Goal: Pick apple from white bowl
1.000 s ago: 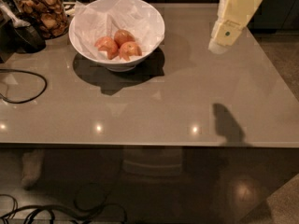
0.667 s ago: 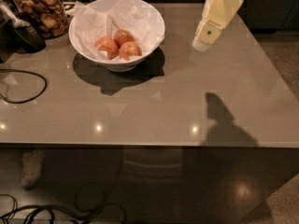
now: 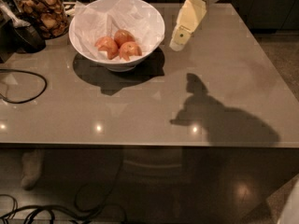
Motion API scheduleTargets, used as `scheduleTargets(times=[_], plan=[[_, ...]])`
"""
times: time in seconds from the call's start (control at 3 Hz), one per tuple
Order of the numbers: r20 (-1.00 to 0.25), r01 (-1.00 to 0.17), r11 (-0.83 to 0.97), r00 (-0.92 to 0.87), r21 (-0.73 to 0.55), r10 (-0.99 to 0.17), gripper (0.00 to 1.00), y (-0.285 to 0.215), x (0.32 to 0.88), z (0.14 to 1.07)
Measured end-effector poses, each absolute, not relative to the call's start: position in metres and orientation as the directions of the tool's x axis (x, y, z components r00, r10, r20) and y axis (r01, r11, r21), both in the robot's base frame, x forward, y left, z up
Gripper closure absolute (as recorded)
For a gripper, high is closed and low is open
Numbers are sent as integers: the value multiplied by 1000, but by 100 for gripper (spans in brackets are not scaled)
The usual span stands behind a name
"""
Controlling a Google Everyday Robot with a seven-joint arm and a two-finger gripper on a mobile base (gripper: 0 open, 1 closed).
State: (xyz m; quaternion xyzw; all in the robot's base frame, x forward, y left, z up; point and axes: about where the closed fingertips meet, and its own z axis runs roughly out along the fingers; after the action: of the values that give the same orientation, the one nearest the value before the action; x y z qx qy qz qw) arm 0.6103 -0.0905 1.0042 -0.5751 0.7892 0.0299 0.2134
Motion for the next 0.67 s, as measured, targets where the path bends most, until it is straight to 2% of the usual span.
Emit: scheduleTargets(times=[0.33, 0.67], plan=[[-374, -915, 341, -246, -214, -894, 0, -88, 611, 1003], [-393, -926, 313, -213, -210, -895, 0, -61, 622, 1005]])
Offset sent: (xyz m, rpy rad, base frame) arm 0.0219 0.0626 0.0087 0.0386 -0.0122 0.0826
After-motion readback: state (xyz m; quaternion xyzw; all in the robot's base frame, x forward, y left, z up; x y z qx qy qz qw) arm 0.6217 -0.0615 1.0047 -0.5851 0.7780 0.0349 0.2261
